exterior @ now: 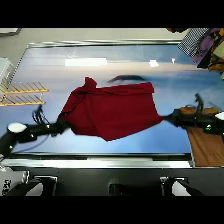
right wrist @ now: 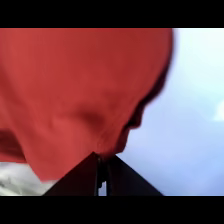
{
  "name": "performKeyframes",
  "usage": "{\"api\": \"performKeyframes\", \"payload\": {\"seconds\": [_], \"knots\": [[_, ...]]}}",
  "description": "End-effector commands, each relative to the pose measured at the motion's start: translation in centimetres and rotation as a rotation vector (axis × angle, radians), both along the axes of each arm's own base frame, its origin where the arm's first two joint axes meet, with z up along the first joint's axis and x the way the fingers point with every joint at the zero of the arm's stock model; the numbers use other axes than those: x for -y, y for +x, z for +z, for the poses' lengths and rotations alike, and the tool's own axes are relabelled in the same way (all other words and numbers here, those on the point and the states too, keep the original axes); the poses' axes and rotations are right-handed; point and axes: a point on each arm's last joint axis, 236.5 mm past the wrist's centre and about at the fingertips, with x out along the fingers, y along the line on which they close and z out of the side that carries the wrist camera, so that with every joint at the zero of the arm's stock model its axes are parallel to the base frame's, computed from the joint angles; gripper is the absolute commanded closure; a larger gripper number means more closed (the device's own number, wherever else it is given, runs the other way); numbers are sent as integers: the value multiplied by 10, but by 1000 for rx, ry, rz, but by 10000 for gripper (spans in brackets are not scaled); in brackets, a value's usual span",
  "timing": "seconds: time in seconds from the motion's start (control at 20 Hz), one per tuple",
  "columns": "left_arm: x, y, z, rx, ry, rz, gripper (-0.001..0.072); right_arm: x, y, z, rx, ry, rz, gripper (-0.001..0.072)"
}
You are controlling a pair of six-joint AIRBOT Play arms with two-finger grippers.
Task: Fold the clothes and pants, and hang the long-sleeved shirts on hangers.
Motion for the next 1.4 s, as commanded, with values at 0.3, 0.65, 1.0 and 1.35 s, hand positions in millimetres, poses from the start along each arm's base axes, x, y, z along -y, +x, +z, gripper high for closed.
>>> {"api": "performKeyframes", "payload": {"seconds": [0.3, 0.65, 1.0, 1.35], "knots": [[-50, 71, 367, 784, 345, 77, 695, -3, 32, 383, 947, -223, -42, 680], [-118, -74, 528, 1077, 512, 504, 694, -16, -124, 538, 1332, -601, -299, 679], [-135, -97, 510, 1003, 608, 532, 694, 3, -130, 531, 1241, -569, -425, 679], [-110, 54, 309, 547, 659, 105, 694, 23, 21, 289, 368, -225, -150, 679]]}}
